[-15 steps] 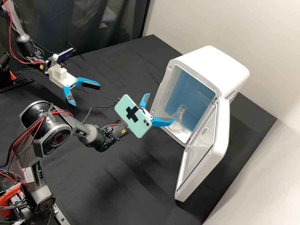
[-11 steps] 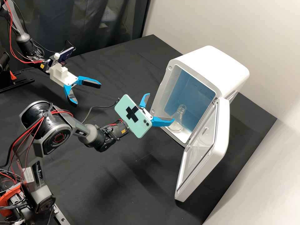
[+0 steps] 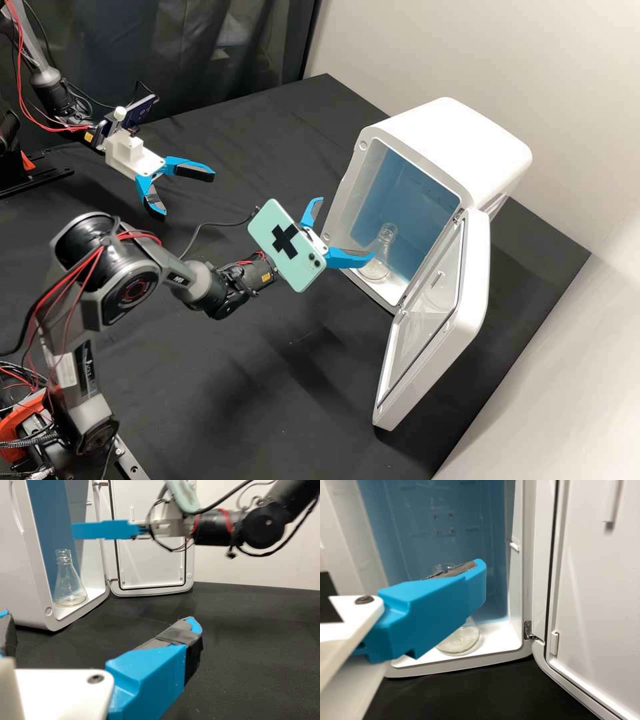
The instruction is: Take the flask out of the incubator
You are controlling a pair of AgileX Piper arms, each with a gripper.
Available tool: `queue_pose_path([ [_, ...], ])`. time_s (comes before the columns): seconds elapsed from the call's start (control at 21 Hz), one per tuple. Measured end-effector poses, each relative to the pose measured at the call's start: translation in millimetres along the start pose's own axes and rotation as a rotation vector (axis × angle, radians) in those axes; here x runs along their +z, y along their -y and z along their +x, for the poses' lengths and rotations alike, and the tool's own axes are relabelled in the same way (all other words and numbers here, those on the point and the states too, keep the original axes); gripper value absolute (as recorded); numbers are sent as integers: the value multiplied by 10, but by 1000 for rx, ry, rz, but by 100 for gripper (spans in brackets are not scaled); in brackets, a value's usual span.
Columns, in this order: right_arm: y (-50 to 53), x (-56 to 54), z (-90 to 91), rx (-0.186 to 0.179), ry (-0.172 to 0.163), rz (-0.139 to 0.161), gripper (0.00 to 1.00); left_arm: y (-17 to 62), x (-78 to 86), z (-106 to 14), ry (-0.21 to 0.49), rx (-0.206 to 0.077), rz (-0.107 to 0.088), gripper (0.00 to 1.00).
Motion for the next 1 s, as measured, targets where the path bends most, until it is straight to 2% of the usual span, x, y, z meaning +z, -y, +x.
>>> queue_pose_path([
  [0.19,150,62,249,14,58,-48,100,11,47,17,22,-6,2,100],
  [0.29,184,106,369,29,93,-65,100,21,74,28,35,-11,2,100],
  [0.48,253,131,601,56,111,-115,100,35,132,46,62,-18,4,100],
  [0.62,311,200,733,50,150,-150,100,60,156,60,75,-29,1,100],
  [0.81,362,280,867,63,194,-174,100,92,171,81,83,-42,-6,100],
  [1.0,373,319,1034,98,218,-200,100,92,170,81,81,-41,-5,100],
])
